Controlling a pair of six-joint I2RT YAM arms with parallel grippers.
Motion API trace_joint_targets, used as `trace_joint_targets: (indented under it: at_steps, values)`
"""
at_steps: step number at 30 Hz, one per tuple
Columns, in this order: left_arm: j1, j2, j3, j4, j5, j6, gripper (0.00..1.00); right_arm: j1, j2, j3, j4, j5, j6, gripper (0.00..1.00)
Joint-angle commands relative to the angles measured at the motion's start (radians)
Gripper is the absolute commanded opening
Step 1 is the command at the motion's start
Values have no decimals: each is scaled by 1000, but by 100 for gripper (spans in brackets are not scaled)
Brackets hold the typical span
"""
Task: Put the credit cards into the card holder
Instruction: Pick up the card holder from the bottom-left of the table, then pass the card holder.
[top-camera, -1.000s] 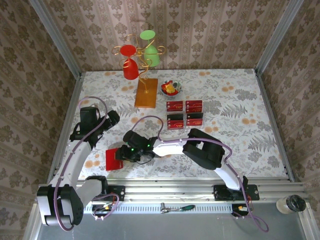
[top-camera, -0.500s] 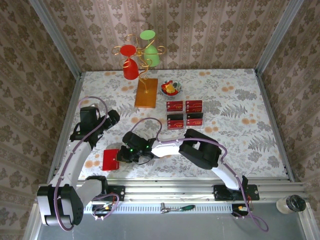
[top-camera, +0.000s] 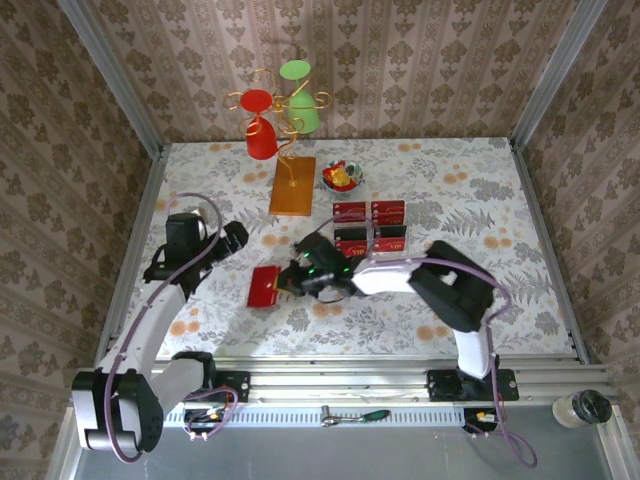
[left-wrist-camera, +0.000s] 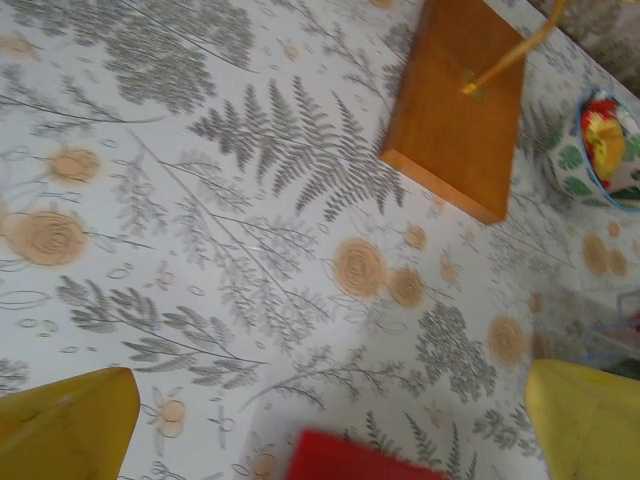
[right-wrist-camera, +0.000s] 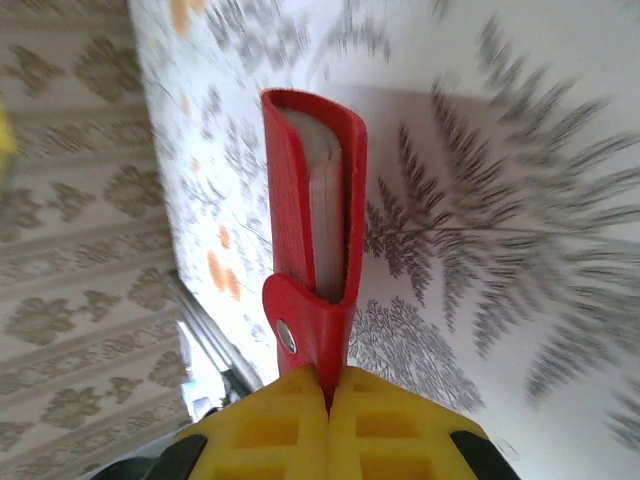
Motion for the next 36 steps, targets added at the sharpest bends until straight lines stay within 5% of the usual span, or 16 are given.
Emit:
trace_joint_targets:
  at_steps: [1,15,36]
  values:
    - [-62,6,15,34,24,9,100,-81,-175,-76,-24,-56,-103,0]
    - [-308,146,83,388,125,-173,100,-363,-618,-220,-219,-246,-247,0]
    - [-445,263,82,682,154,-313,86,-383,-568,-216,-86,-346,-166,0]
